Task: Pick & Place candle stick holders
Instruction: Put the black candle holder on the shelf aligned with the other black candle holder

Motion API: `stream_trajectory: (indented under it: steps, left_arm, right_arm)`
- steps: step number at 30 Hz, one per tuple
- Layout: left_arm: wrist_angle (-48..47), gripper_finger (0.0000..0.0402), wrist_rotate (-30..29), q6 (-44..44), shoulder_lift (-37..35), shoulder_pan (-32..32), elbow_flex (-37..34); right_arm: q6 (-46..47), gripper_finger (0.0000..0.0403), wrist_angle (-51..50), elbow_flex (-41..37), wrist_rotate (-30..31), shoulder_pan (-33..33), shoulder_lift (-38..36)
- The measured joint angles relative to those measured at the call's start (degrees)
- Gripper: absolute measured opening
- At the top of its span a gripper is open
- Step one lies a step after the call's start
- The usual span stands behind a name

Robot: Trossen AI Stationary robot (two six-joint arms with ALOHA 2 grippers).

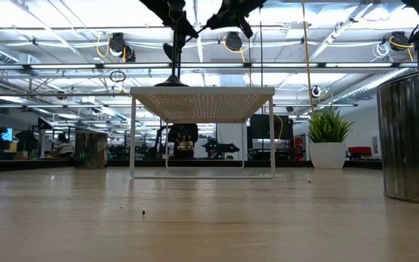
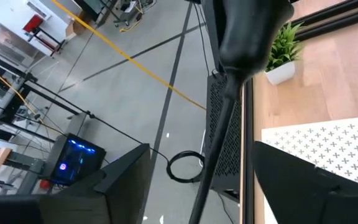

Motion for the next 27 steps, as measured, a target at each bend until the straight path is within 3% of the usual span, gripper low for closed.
stream_trajectory:
  steps: [14,27]
  left_arm:
    - [-0.2,0.0160,0.0,-0.2,0.0,-2.0,0.0]
    - [-3.8,0.0016,-1.6,1.3,0.1,-3.1,-0.1]
  right_arm:
    - [0.0,0.0011,0.6,0.0,0.5,1.2,0.0]
    - [1.2,0.0011,3.8,-5.0,0.0,2.1,-0.1]
